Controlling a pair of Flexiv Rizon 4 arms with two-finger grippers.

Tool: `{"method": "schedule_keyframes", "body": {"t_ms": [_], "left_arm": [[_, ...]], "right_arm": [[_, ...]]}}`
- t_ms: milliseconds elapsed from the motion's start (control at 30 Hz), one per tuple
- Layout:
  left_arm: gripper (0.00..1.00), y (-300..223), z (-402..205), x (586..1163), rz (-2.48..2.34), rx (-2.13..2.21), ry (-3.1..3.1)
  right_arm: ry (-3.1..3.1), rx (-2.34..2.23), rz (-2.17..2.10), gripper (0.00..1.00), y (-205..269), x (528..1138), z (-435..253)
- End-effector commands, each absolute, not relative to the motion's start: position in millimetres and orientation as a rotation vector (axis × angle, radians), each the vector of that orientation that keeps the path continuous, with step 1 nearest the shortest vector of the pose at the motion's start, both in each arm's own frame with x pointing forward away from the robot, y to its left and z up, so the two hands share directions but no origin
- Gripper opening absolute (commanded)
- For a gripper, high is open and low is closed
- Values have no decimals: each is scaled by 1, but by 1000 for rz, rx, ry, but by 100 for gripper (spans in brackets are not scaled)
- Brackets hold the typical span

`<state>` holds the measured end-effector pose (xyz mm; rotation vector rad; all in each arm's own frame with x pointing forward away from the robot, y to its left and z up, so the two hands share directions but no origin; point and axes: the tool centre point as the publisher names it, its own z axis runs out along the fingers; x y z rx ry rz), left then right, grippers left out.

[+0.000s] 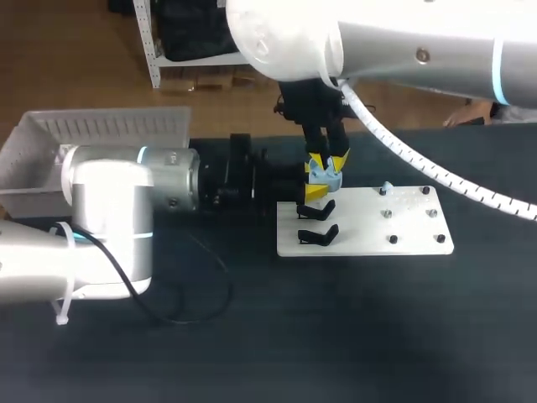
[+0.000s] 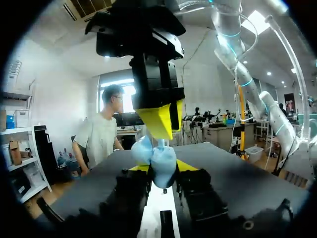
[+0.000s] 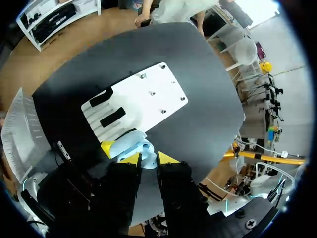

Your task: Pick up each earbud case from the left stands, insert the matching earbuds, close the lid, and place the case in the box.

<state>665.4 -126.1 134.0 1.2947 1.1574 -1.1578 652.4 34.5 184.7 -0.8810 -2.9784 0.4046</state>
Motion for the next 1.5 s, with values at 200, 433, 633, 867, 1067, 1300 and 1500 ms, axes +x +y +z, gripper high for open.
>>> {"method": "schedule_keyframes", "body": {"t_ms": [200, 433, 633, 867, 1067, 1300, 1500], "left_arm": [[0, -128, 133, 664, -1156, 1289, 1158], [0, -128, 133, 664, -1156, 1289, 1158], [0, -128, 133, 664, -1156, 1289, 1158], [0, -128, 133, 664, -1156, 1289, 1158], [0, -128, 133, 664, -1156, 1289, 1158], [0, -128, 133, 664, -1156, 1289, 1158], [0, -128, 133, 664, -1156, 1289, 1158]], "right_arm": [[-2980, -878, 404, 0, 33, 651, 183], [-2975, -873, 406, 0, 33, 650, 182], [-2974, -876, 410, 0, 32, 650, 180], [-2972, -878, 418, 0, 31, 650, 179], [-2969, -877, 427, 0, 31, 650, 177], [-2959, -873, 422, 0, 31, 651, 172], [-2958, -866, 405, 19, 31, 652, 170]]}}
